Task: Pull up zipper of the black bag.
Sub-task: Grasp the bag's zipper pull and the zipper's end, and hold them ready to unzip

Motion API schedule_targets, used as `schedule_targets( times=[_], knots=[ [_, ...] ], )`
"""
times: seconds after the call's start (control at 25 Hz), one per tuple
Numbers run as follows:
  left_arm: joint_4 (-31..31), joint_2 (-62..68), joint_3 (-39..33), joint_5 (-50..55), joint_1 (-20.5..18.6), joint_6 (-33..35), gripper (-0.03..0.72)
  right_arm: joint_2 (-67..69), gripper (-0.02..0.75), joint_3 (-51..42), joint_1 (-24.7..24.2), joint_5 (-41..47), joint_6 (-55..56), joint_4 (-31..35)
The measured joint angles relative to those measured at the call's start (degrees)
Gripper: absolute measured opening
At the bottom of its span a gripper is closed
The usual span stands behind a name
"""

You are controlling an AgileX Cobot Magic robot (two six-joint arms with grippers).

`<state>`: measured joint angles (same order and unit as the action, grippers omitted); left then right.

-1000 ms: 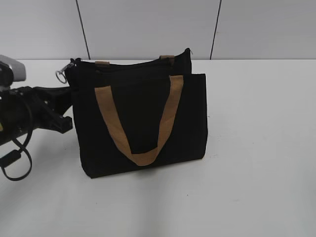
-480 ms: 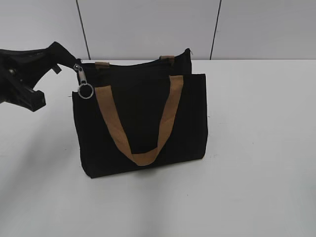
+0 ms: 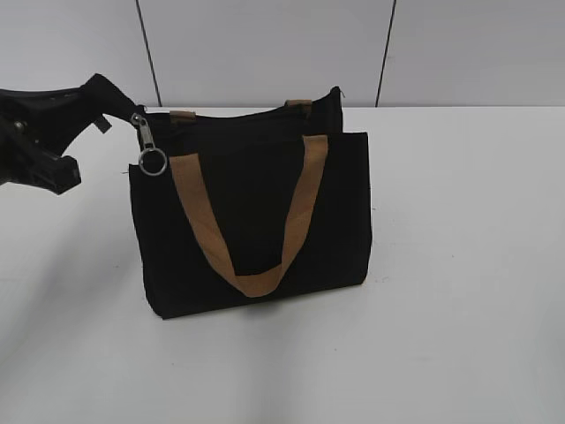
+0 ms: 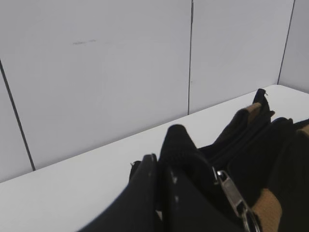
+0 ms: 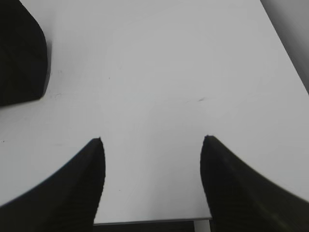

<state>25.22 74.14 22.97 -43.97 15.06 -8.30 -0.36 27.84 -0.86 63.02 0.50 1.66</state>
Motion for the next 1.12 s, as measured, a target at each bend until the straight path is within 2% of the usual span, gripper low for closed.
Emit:
schedule_targets(
  times=[0.08, 0.2, 0.36, 0.68, 0.84, 1.12],
  knots=[
    [0.00, 0.00, 0.00, 0.00, 0.00, -0.57, -0.007, 0.00, 0.485, 0.00, 0.00, -0.06, -0.16, 1.79],
    [0.14, 0.00, 0.00, 0.00, 0.00, -1.90, -0.007, 2.71, 0.485, 0.00, 0.00, -0.77, -5.57, 8.07],
    [0.32, 0.00, 0.00, 0.00, 0.00, -3.64, -0.007, 10.51, 0.485, 0.63, 0.00, -3.06, -20.61, 20.90],
    [0.53, 0.00, 0.00, 0.00, 0.00, -4.10, -0.007, 25.35, 0.485, 1.16, 1.20, -14.90, -47.43, 46.59],
    [0.58, 0.00, 0.00, 0.16, 0.00, -4.10, -0.007, 33.08, 0.485, 3.32, 3.45, -16.58, -57.13, 51.67],
    [0.58, 0.00, 0.00, 1.09, 0.00, -4.16, -0.007, 49.64, 0.485, 9.96, 10.50, -19.31, -64.46, 52.83]
  ],
)
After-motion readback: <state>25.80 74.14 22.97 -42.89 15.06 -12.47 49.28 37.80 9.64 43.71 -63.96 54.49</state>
